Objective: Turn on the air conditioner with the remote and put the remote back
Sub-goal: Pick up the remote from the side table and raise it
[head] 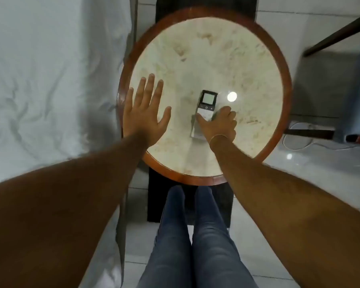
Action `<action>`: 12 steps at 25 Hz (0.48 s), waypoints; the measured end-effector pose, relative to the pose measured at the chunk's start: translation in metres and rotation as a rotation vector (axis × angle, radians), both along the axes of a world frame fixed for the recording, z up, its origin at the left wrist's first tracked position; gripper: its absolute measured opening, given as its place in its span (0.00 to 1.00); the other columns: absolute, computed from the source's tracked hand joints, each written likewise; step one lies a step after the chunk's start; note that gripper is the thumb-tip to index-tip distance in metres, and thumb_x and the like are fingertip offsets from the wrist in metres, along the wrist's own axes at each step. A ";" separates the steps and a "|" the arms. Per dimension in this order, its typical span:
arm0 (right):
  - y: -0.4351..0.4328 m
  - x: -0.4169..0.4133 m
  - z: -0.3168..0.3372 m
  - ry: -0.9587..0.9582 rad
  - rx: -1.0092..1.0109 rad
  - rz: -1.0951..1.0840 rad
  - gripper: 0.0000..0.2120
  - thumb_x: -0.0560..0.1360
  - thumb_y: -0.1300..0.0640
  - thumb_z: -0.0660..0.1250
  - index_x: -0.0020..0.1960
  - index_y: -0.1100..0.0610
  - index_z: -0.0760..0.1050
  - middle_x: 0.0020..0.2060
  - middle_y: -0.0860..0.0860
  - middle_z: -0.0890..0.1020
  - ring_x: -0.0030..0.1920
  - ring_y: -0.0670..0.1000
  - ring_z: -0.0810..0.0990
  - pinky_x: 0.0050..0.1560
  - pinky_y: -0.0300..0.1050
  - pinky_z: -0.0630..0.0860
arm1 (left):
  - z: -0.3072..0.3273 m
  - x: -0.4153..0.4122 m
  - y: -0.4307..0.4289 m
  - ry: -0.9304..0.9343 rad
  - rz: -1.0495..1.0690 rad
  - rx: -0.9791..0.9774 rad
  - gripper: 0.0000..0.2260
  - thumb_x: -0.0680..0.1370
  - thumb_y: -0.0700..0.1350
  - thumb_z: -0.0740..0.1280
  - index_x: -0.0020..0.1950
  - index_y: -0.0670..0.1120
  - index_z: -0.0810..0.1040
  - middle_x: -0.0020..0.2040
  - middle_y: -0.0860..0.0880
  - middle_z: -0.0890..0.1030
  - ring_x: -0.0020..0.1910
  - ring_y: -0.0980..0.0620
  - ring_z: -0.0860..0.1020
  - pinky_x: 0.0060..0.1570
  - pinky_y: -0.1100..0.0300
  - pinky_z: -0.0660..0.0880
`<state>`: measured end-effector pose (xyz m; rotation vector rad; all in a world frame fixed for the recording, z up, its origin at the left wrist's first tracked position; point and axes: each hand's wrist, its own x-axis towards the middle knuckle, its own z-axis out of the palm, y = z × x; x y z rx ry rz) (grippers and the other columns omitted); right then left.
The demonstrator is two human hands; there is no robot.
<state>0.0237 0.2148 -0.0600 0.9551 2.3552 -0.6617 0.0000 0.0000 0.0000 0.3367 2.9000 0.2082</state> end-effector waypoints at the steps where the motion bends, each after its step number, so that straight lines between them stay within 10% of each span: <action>1: -0.005 -0.003 -0.003 0.037 0.019 -0.007 0.41 0.69 0.30 0.73 0.68 0.58 0.69 0.64 0.56 0.75 0.63 0.61 0.77 0.53 0.57 0.77 | -0.006 0.003 0.002 -0.022 0.018 -0.018 0.31 0.86 0.60 0.50 0.87 0.50 0.48 0.88 0.46 0.49 0.86 0.46 0.47 0.84 0.42 0.44; 12: -0.010 -0.021 0.010 0.053 -0.070 -0.010 0.36 0.72 0.38 0.76 0.70 0.59 0.71 0.64 0.59 0.75 0.58 0.65 0.84 0.47 0.53 0.77 | 0.019 -0.011 0.022 -0.038 0.133 -0.027 0.33 0.85 0.66 0.42 0.87 0.53 0.45 0.88 0.48 0.46 0.86 0.46 0.43 0.84 0.40 0.43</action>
